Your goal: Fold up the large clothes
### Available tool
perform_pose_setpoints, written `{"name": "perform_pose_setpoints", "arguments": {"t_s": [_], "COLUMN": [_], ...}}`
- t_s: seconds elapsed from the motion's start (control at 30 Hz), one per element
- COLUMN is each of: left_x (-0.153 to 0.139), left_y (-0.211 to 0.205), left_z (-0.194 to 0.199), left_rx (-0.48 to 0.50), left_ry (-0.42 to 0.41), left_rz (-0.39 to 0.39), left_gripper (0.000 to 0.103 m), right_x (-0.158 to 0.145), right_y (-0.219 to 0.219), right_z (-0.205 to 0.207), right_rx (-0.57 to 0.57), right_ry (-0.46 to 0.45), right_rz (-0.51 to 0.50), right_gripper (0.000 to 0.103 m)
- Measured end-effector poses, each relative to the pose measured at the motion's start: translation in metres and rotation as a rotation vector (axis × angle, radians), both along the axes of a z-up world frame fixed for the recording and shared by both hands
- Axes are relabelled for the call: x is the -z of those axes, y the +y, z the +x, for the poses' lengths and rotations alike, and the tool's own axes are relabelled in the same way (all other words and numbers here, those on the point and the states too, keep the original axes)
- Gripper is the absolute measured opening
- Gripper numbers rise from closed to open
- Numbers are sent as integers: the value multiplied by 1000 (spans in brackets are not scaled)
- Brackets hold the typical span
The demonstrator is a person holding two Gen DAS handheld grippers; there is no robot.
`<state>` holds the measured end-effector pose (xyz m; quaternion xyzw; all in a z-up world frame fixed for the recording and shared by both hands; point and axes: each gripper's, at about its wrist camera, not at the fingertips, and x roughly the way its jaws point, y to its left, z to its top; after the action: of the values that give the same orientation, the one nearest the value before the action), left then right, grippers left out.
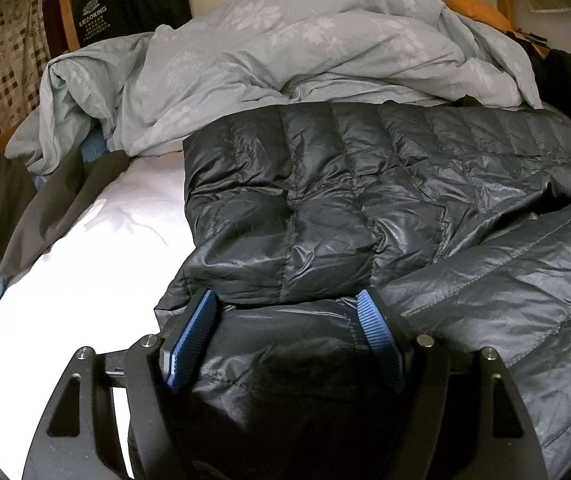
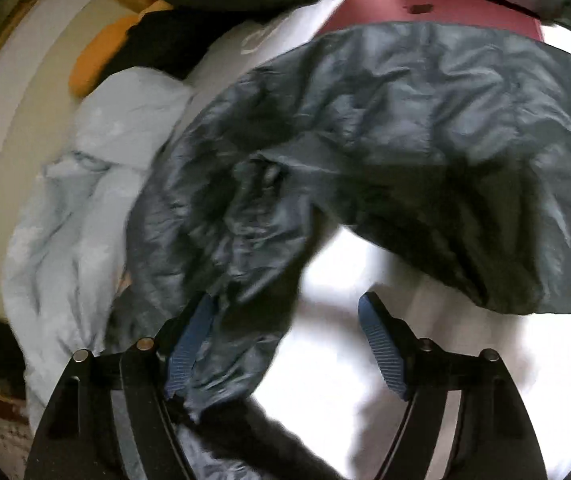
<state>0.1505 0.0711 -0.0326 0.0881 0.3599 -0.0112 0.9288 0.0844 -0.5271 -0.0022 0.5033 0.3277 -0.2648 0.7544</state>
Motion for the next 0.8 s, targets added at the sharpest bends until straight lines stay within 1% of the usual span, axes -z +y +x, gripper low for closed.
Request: {"name": "perform_pose_setpoints", "arguments": {"t_s": [0.07,0.13,0.17,0.2,0.23,0.27,0.3,0.33,0.4,0.43,0.47,0.5,0.57,0.6,0.63,0.67,0.7,0.73,0.8], "left_x": [0,0,0,0,0,0,0,0,0,0,0,0,0,1,1,1,1,1,1], "left_y": [0,0,0,0,0,0,0,-1,-1,0,0,0,0,0,0,-1,-1,0,0], "left_z": [0,0,0,0,0,0,0,0,0,0,0,0,0,0,0,1,1,1,1], "left_rx": [0,0,0,0,0,0,-1,-1,-1,-1,-1,0,0,0,-1,-2,-2,-2,-1], "left_ry": [-1,-1,0,0,0,1,0,0,-1,-1,-1,-1,0,1,2,2,2,2,3], "left_rz": [2,1,1,0,-1,-1,1,1,3,3,2,1,-2,-6,-8,-8,-7,-7,-11], "left_gripper": [73,73,73,73,73,73,73,73,73,73,73,73,73,73,73,73,73,73,73], "right_x": [2,-1,-3,-5,-9,-13,-15,-22,-45,-60,-72,-88,-109,-115,-117,-113,-105,-93,-59], "right_y": [-3,-21,-25,-32,-37,-41,-38,-37,-22,-6,8,32,80,114,138,173,195,212,241], "right_z": [-3,-17,-17,-18,-18,-18,-20,-25,-33,-30,-31,-28,-16,-12,-4,8,18,30,55], "right_rx": [21,71,93,108,102,85,76,74,53,13,-26,-103,-309,-448,-535,-638,-707,-768,-860], "right_ry": [-14,-6,10,36,45,37,23,1,-67,-113,-157,-208,-308,-386,-412,-397,-375,-345,-232], "right_rz": [-10,-81,-123,-159,-188,-206,-224,-253,-366,-444,-501,-564,-619,-638,-662,-698,-705,-692,-635], "right_gripper": [77,76,70,57,49,25,6,5,3,3,3,3,3,3,3,2,3,3,3]}}
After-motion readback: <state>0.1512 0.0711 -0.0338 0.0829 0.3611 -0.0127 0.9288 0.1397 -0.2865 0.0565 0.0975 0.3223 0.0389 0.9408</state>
